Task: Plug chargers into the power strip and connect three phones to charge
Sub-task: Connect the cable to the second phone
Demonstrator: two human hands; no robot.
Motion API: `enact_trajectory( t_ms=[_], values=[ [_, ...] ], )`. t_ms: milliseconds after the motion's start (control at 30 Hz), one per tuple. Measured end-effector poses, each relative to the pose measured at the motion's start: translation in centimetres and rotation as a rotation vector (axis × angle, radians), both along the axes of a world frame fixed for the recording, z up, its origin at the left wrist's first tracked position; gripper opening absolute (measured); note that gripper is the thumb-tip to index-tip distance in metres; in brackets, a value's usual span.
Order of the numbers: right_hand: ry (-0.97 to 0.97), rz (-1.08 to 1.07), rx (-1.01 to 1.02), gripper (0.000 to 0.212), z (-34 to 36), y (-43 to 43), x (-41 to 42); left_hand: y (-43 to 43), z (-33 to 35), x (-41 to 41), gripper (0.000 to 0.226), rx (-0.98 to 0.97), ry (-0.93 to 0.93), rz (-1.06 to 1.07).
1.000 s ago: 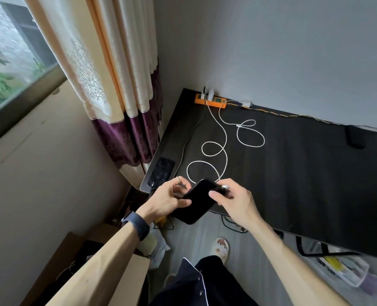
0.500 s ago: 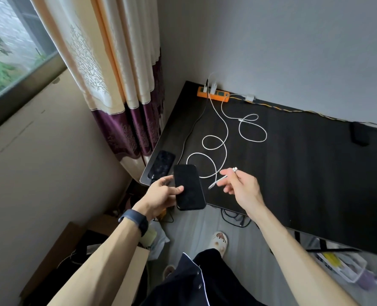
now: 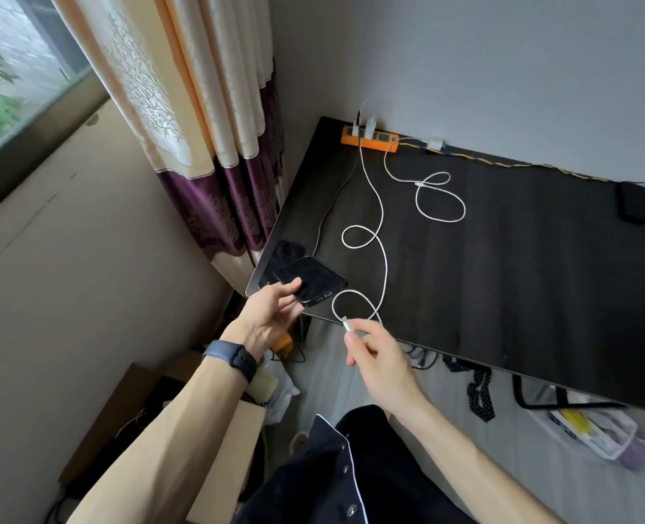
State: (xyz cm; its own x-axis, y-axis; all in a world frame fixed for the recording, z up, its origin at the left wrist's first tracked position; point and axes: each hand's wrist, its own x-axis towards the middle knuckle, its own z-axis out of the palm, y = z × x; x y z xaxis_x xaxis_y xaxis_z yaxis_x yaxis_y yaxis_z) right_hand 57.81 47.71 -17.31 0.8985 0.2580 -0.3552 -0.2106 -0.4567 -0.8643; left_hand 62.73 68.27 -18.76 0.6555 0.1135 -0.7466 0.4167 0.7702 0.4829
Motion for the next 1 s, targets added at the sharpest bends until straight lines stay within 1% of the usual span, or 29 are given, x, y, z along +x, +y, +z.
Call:
enact_trajectory(
  t_ms=[33,67,133,233,300,400,500,800,1000],
  values=[
    [-0.077,-0.028,-0.037,0.008,0.2,0.2,-0.1,-0.3,0.0,-0.2,0.011,-0.019,0.002,0.0],
    [-0.134,-0.045,-0.059,0.011,0.4,0.5,-0.1,-0.6,0.0,-0.2,0.016,-0.034,0.008,-0.001],
    [-0.163,-0.043,-0.078,0.018,0.7,0.8,-0.1,-1.2,-0.1,-0.4,0.025,-0.055,0.026,-0.004],
    [-0.123,-0.055,-0.05,0.024,1.1,1.0,-0.1,-1.8,-0.2,-0.6,0.025,-0.09,0.042,-0.007],
    [-0.103,-0.084,-0.018,0.027,1.2,1.2,-0.2,-2.1,-0.1,-0.8,0.02,-0.105,0.038,-0.014],
    [-0.08,-0.118,0.029,0.029,1.3,1.3,-0.1,-2.1,-0.1,-0.8,0.014,-0.104,0.015,-0.024],
    [-0.067,-0.118,0.029,0.03,1.3,1.2,0.1,-2.1,-0.2,-0.7,0.011,-0.087,-0.02,-0.038],
    [-0.044,-0.113,0.014,0.031,1.0,1.0,0.6,-2.4,-0.5,-1.0,0.014,-0.044,-0.099,-0.132],
    [0.02,-0.139,-0.011,0.031,0.7,1.0,0.7,-2.2,-0.9,-1.0,0.024,-0.018,-0.15,-0.143]
  ],
)
